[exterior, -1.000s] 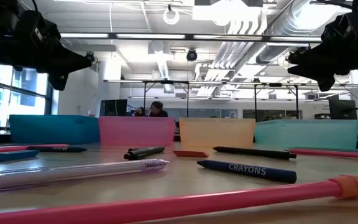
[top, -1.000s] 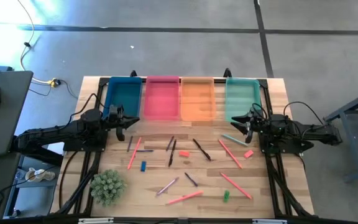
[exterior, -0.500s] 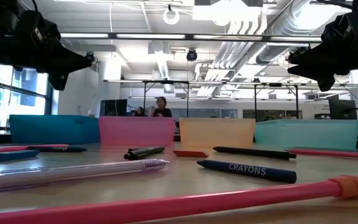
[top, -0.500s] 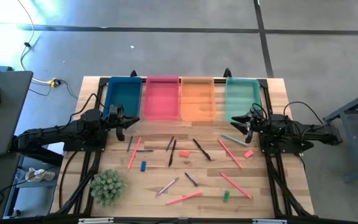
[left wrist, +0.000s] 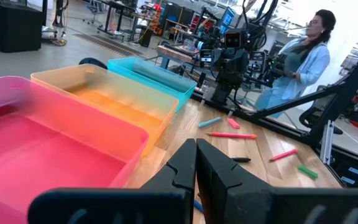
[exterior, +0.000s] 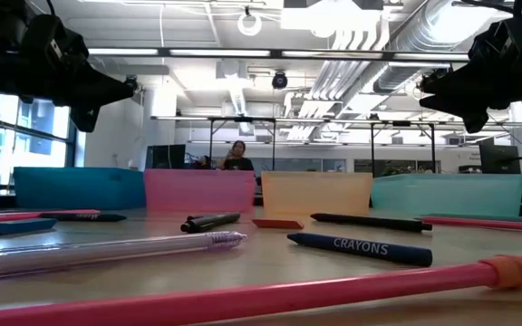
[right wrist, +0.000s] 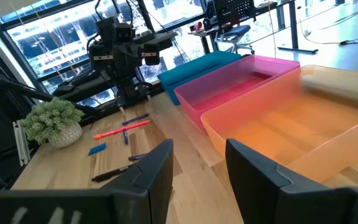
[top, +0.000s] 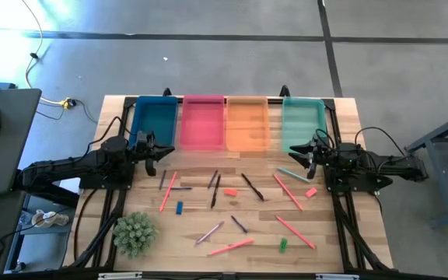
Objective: Sort crayons/erasers/pens/pencils in bins
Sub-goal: Put the blue pen into the green bin
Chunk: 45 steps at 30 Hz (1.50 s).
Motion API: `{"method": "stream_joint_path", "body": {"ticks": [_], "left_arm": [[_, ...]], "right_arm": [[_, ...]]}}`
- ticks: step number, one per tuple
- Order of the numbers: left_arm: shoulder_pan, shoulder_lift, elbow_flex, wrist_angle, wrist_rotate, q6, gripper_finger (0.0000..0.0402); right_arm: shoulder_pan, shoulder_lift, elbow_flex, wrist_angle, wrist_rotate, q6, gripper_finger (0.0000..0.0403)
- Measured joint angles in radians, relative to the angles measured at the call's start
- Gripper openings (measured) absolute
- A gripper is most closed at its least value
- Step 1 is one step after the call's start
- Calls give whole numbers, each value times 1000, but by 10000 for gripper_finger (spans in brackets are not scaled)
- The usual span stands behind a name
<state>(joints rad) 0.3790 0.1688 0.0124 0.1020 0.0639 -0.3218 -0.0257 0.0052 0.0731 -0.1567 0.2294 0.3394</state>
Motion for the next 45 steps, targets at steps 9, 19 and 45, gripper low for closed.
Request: {"method": "stream_joint_path", "body": {"ticks": [9,19,45], "left_arm": [[0,0,0,0,0,-203,1],[0,0,0,1,0,-270,1],[0,0,0,22,0,-208,1]], "right_arm": [[0,0,0,2,0,138,140],[0,0,0,9,45,371,140],[0,122,203,147,103,316,140]]}}
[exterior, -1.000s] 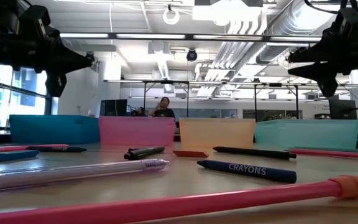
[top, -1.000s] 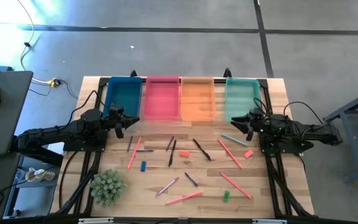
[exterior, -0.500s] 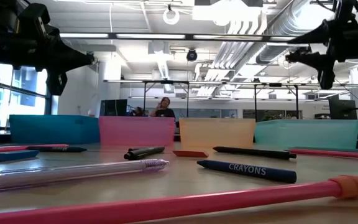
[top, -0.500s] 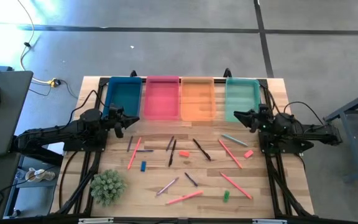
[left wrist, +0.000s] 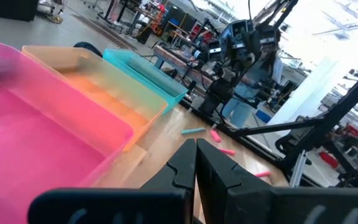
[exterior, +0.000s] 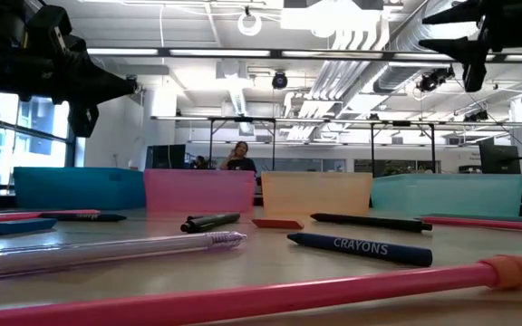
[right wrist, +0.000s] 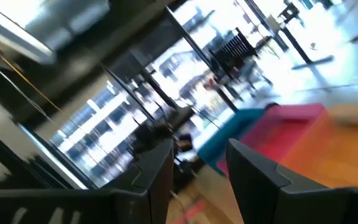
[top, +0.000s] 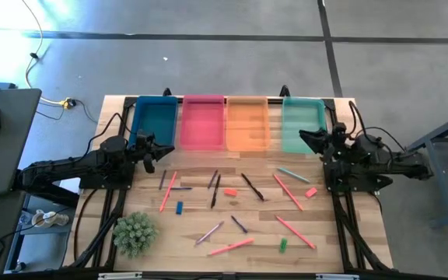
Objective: Sort crayons/erasers/pens/pencils in bins
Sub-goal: Put the blue pen into the green bin
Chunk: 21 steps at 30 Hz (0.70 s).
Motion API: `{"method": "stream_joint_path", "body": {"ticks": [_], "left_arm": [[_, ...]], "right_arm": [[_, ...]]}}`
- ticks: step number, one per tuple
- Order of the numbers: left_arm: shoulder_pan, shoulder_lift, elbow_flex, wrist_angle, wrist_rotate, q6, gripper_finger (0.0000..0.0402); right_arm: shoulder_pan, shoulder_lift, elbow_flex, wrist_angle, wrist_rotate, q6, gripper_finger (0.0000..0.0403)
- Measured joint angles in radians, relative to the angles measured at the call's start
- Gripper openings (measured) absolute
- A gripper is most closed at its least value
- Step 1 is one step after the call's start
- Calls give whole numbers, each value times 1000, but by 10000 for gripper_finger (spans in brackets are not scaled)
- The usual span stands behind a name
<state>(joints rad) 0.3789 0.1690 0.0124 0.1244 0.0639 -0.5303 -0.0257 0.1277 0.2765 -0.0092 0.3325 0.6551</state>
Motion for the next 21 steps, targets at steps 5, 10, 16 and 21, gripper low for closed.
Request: {"method": "stream_joint_path", "body": {"ticks": [5,10,16,21], "left_arm": [[0,0,0,0,1,0,1],[0,0,0,0,1,2,1],[0,0,0,0,1,2,1],[0,0,0,0,0,2,1]], "right_arm": [[0,119,139,-248,-7,29,140],[0,243,264,-488,-30,75,140],[0,391,381,-676,-112,98,140],[0,500,451,-775,-152,73,140]]}}
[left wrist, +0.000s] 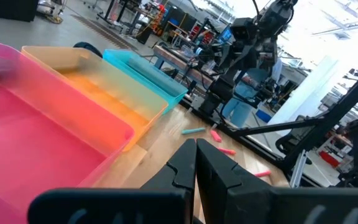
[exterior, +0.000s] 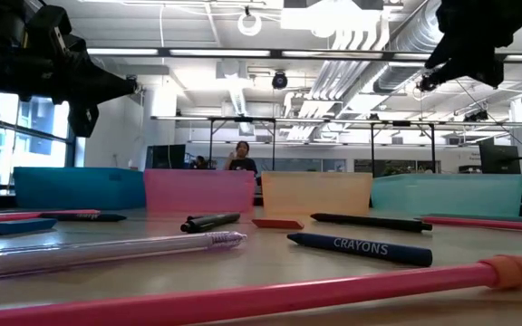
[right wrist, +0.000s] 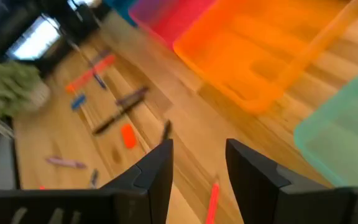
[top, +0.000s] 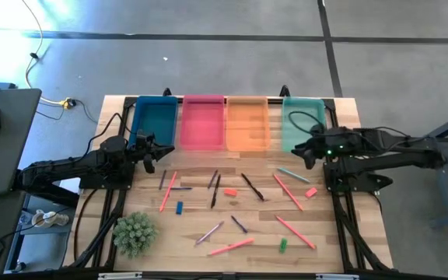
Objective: Sort crayons/erasers/pens/pencils in bins
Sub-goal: Put the blue pen into the green bin
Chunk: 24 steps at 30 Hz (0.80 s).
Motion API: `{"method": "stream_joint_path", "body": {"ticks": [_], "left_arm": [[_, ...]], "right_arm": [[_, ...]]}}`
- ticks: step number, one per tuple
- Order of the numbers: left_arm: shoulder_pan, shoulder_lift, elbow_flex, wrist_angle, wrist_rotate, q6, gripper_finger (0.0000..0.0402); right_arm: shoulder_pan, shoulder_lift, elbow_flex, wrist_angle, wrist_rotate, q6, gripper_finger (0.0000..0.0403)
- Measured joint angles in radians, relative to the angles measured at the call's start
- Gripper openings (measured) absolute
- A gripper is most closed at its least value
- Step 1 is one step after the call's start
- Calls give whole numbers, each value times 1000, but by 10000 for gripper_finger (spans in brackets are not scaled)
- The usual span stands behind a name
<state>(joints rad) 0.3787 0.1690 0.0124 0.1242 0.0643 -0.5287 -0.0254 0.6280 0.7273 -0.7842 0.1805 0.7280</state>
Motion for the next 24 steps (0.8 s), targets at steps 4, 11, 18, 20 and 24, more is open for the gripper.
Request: {"method": "stream_joint_path", "body": {"ticks": [4,11,18,20,24], "left_arm": [[0,0,0,0,0,-2,1],[0,0,0,0,0,-36,1],[0,0,0,0,0,-44,1],[0,0,0,0,0,-44,1],[0,0,0,0,0,-44,1]], "right_arm": [[0,75,34,-55,-40,-2,140],[15,213,82,-111,-128,24,140],[53,332,117,-170,-128,36,140],[60,355,117,-184,-128,61,140],[69,398,117,-210,-129,130,140]]}}
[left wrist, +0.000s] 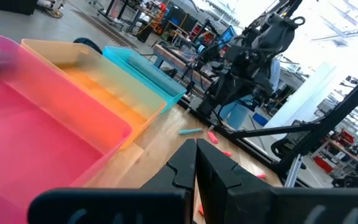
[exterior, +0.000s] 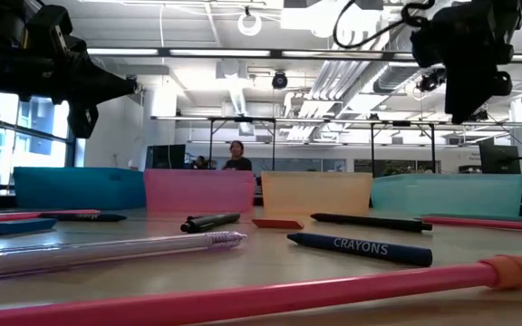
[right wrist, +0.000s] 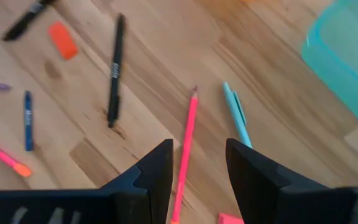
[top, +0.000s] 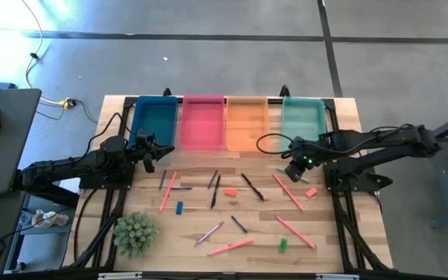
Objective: Sort crayons/erasers/pens/pencils in bins
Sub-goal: Put the blue pen into the green bin
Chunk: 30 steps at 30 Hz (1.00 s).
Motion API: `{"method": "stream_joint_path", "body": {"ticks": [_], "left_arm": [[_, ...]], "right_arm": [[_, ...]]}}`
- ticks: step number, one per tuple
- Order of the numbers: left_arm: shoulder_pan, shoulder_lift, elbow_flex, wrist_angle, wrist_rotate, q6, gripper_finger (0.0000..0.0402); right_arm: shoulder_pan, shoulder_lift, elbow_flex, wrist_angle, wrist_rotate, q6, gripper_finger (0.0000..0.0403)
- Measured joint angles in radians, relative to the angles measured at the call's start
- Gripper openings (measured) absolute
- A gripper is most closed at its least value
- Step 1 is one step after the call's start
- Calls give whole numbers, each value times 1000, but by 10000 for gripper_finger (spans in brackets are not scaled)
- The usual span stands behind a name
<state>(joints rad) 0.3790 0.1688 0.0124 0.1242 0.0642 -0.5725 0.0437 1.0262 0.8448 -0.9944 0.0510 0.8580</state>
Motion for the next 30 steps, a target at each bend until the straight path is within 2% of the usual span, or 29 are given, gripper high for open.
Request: {"method": "stream_joint_path", "body": {"ticks": [16,23,30], "left_arm": [[0,0,0,0,0,0,1],[0,0,0,0,0,0,1],[0,0,0,0,0,-1,1]], "right_arm": [[5,228,-8,0,23,-17,140],[2,353,-10,37,19,-186,140],[2,473,-10,59,9,-272,140]]}}
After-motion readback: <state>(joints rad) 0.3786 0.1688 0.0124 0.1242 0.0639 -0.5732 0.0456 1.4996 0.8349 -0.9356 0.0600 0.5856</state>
